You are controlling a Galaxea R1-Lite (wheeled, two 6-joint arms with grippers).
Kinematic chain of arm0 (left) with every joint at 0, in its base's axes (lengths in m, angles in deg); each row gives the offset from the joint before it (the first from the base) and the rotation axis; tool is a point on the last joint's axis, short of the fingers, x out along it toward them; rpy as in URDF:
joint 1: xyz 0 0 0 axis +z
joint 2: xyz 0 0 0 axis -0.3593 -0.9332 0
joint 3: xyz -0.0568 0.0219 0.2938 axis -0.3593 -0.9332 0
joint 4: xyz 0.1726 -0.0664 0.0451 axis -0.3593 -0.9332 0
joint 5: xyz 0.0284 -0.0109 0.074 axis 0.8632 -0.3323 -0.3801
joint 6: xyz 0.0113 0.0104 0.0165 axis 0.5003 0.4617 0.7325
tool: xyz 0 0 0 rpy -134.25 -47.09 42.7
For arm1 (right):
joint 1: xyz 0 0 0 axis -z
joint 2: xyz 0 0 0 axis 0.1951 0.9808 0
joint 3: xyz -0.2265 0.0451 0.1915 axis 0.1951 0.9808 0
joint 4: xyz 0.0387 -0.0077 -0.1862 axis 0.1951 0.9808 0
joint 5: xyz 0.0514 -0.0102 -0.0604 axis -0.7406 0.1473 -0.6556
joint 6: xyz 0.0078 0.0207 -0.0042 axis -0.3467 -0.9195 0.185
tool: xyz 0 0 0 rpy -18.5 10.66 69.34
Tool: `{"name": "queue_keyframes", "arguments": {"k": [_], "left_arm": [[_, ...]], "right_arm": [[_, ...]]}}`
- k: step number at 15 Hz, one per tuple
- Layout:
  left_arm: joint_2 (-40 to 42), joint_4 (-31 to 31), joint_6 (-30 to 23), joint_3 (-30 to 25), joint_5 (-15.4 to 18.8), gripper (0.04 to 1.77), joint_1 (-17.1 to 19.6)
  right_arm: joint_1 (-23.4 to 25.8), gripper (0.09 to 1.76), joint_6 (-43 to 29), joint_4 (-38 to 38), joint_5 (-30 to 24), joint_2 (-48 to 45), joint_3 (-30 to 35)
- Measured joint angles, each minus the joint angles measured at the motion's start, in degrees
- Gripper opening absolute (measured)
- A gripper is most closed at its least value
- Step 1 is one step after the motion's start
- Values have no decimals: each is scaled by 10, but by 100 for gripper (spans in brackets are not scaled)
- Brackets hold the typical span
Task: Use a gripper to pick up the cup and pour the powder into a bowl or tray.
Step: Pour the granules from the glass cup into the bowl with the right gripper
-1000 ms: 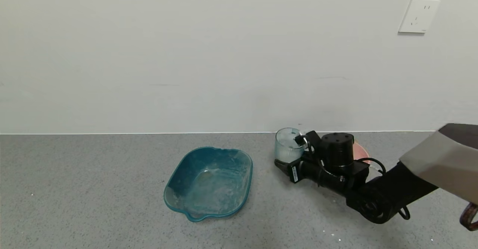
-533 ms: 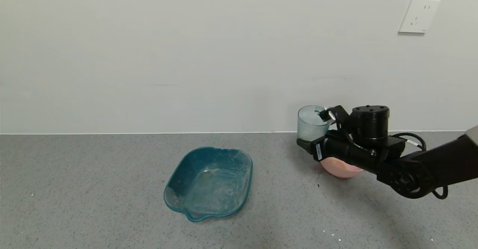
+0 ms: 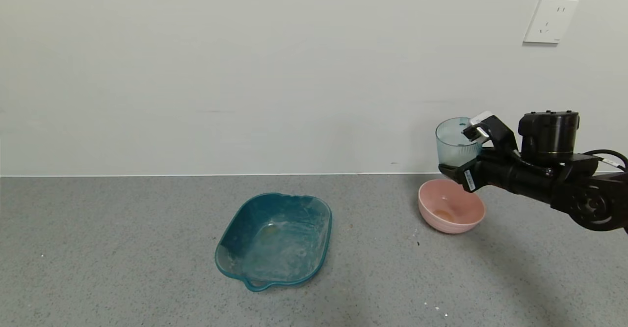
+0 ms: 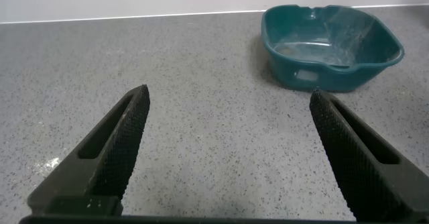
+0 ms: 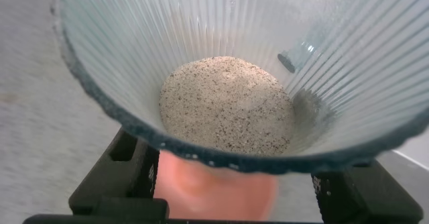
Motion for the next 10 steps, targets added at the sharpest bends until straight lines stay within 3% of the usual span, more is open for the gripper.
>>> {"name": "queue_keyframes", "arguments": {"k": [4,10], "left_arm": [[0,0,0,0,0,172,0],[0,0,0,0,0,172,0]], "right_arm": [[48,129,73,12,3,-3,-9],[76,129,203,32,30,-3,-14]]}}
